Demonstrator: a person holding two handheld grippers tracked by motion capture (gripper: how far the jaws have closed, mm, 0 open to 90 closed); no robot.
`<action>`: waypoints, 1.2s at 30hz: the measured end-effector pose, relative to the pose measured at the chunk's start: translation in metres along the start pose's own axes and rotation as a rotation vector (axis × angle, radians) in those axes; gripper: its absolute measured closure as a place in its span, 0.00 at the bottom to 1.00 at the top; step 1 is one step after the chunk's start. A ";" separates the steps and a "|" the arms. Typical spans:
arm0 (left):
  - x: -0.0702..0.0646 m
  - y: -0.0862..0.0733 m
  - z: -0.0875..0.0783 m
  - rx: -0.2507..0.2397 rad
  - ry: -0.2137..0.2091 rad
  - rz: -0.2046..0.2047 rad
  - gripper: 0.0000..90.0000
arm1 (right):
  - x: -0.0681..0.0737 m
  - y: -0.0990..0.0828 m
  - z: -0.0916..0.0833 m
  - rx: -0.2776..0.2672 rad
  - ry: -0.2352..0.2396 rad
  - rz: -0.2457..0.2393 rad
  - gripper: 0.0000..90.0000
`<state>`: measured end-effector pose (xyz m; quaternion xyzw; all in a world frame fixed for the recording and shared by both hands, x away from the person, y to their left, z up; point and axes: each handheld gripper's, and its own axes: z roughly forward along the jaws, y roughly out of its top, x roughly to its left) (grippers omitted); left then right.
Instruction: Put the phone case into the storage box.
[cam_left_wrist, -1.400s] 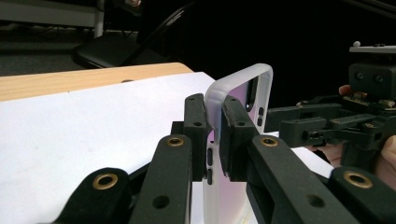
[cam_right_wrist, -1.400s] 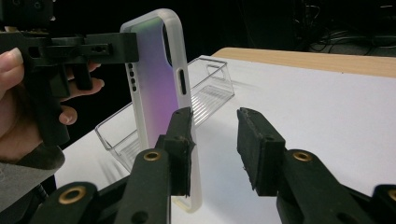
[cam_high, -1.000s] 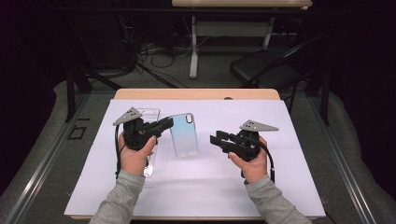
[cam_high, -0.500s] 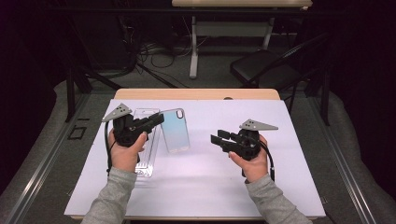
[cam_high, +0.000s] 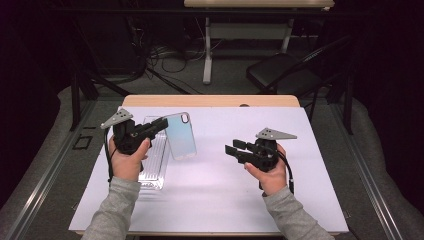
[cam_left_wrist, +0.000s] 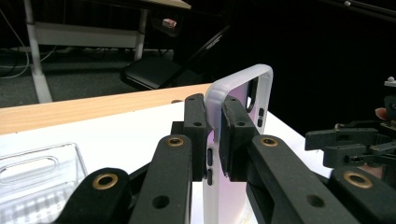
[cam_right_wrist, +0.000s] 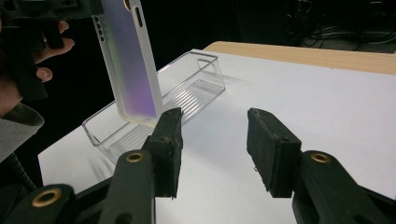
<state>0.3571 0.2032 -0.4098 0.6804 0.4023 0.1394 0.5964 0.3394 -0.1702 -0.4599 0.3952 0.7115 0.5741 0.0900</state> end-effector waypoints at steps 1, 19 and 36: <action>0.001 0.001 -0.001 -0.002 0.003 0.004 0.92 | 0.000 0.000 0.000 -0.003 0.002 0.001 0.61; 0.018 0.006 -0.014 -0.024 0.049 0.001 0.92 | -0.001 -0.001 0.002 0.007 0.004 0.004 0.62; 0.037 -0.002 -0.025 -0.032 0.096 -0.016 0.92 | -0.004 -0.002 0.002 0.005 0.013 0.030 0.61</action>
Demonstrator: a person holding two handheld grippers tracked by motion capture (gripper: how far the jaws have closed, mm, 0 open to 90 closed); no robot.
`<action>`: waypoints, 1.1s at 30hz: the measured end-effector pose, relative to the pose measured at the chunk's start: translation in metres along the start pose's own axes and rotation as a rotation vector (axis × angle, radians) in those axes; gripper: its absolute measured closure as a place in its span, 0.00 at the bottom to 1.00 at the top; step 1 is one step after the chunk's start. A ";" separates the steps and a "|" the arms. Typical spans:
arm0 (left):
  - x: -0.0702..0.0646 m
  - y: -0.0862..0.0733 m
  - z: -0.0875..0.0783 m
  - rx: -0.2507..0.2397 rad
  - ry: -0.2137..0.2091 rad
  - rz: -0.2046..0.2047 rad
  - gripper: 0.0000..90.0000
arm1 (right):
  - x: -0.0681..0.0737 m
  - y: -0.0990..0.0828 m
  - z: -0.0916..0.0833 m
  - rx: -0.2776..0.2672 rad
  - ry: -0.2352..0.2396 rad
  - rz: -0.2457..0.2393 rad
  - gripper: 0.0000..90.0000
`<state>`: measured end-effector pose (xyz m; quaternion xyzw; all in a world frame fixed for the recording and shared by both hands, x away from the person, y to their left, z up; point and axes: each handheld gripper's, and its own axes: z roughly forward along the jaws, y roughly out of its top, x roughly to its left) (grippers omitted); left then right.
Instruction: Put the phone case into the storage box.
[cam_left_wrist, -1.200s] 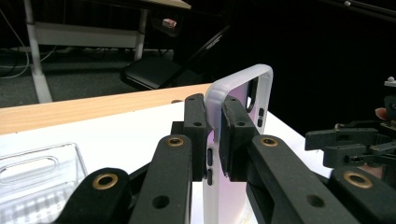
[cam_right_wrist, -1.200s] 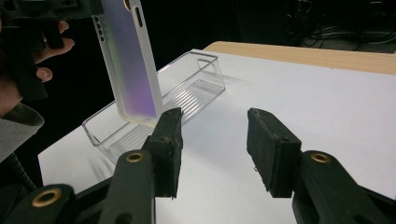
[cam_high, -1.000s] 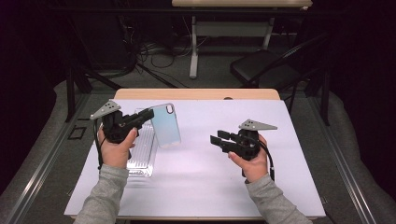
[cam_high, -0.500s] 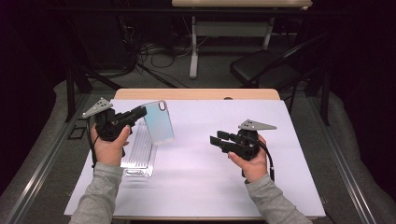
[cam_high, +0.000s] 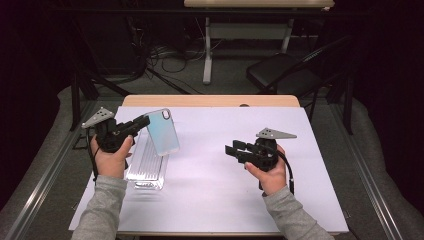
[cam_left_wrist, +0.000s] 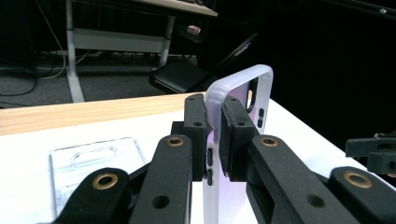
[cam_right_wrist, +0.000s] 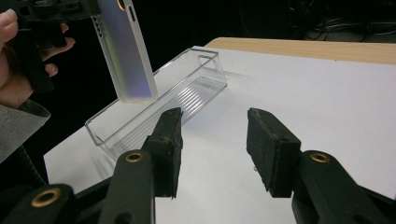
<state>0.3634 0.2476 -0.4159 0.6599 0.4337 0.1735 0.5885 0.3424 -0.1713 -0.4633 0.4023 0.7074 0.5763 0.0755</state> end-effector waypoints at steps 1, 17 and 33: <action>0.001 0.000 -0.001 -0.002 0.002 0.001 0.92 | 0.000 0.000 0.000 0.000 0.000 0.000 0.61; 0.018 0.004 -0.014 -0.016 0.047 0.021 0.92 | 0.000 0.000 -0.001 -0.005 -0.008 -0.009 0.61; 0.030 0.010 -0.017 -0.005 0.082 0.055 0.92 | 0.001 0.001 -0.001 -0.010 -0.013 -0.019 0.62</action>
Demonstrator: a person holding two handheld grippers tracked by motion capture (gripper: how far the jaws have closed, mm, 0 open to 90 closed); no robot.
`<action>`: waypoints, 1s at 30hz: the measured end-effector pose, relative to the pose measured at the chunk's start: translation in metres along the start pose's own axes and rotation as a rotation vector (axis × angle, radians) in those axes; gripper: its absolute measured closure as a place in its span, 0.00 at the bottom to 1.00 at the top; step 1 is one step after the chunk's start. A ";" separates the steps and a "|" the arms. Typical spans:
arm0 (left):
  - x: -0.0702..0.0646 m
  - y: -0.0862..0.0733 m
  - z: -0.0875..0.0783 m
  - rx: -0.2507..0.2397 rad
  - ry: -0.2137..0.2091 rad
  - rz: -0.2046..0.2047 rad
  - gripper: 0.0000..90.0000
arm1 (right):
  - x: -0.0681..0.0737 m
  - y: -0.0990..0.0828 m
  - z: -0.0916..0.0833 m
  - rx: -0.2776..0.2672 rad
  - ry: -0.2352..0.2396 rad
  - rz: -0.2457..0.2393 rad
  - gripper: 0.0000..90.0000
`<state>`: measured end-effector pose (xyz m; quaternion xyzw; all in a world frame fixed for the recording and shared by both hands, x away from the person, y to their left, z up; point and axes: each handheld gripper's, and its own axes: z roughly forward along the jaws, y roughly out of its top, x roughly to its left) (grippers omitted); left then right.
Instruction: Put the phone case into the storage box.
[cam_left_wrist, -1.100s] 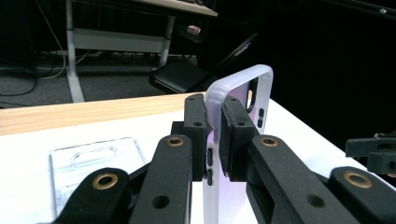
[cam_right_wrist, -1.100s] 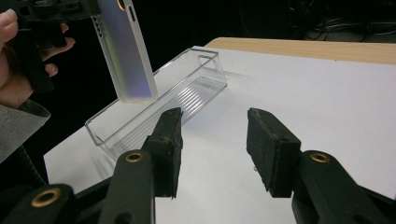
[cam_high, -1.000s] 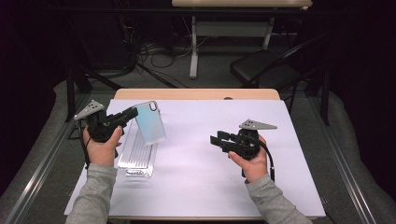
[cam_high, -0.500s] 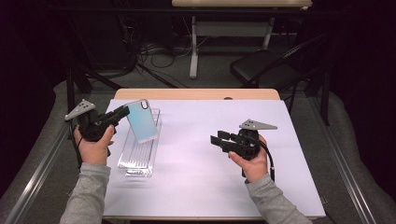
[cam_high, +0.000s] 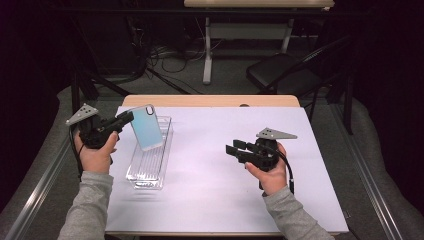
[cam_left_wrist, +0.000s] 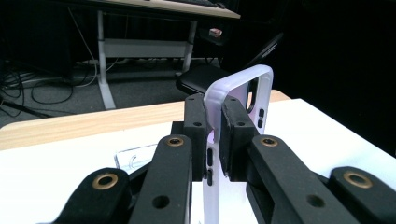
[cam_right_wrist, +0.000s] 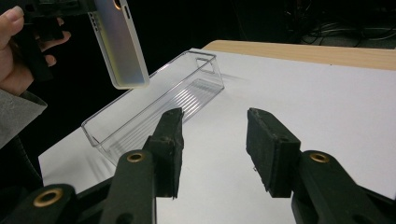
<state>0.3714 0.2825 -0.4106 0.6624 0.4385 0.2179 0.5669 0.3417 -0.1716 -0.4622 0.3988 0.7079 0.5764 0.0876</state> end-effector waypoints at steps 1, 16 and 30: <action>0.000 0.001 0.000 0.000 0.001 0.003 0.92 | 0.000 0.000 0.000 -0.001 -0.001 -0.002 0.62; 0.005 0.013 0.011 0.000 0.014 0.027 0.92 | 0.000 0.000 0.001 0.005 -0.013 -0.013 0.64; 0.011 0.019 0.024 0.000 0.033 0.025 0.92 | 0.000 -0.001 0.003 0.039 -0.029 -0.054 0.64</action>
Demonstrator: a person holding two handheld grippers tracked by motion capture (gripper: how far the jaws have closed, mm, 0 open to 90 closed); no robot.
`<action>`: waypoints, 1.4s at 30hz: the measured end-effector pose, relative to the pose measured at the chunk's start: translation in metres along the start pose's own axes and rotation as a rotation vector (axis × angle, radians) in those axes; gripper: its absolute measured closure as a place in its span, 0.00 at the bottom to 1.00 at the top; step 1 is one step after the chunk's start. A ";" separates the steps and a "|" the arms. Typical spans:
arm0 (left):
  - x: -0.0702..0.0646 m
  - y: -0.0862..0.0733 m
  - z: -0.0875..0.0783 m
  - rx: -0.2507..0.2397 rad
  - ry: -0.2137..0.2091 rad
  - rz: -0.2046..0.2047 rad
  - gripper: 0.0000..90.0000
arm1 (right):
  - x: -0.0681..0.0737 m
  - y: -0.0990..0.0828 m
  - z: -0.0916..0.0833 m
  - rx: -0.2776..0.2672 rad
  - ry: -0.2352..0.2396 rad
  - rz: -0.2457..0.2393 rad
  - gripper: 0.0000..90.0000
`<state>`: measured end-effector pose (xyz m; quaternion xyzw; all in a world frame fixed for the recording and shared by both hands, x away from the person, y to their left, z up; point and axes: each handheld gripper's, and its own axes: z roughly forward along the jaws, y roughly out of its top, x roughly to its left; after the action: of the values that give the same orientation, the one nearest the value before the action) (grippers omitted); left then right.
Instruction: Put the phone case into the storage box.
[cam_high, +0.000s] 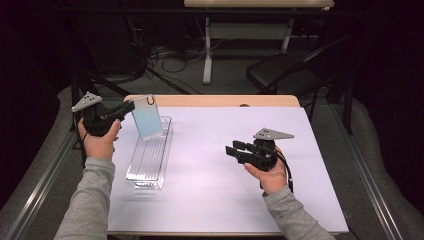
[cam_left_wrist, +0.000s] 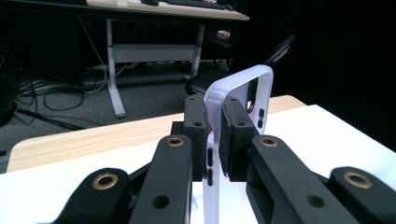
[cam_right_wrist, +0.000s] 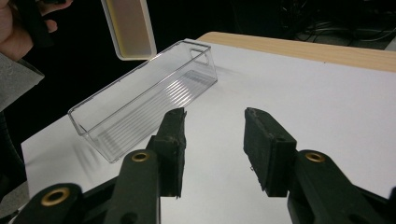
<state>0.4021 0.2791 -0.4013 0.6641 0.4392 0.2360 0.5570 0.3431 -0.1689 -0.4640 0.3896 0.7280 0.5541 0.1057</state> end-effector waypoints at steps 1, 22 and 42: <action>0.001 0.000 0.001 0.001 0.001 0.001 0.92 | 0.000 0.000 0.000 -0.003 -0.003 -0.005 0.63; 0.011 -0.003 0.022 0.008 0.017 0.001 0.92 | -0.004 -0.001 0.004 -0.008 -0.025 -0.027 0.44; 0.018 -0.010 0.042 0.013 0.014 0.013 0.92 | -0.004 -0.001 0.004 -0.018 -0.065 -0.031 0.25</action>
<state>0.4417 0.2721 -0.4247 0.6690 0.4404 0.2415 0.5479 0.3478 -0.1684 -0.4677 0.3950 0.7251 0.5460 0.1417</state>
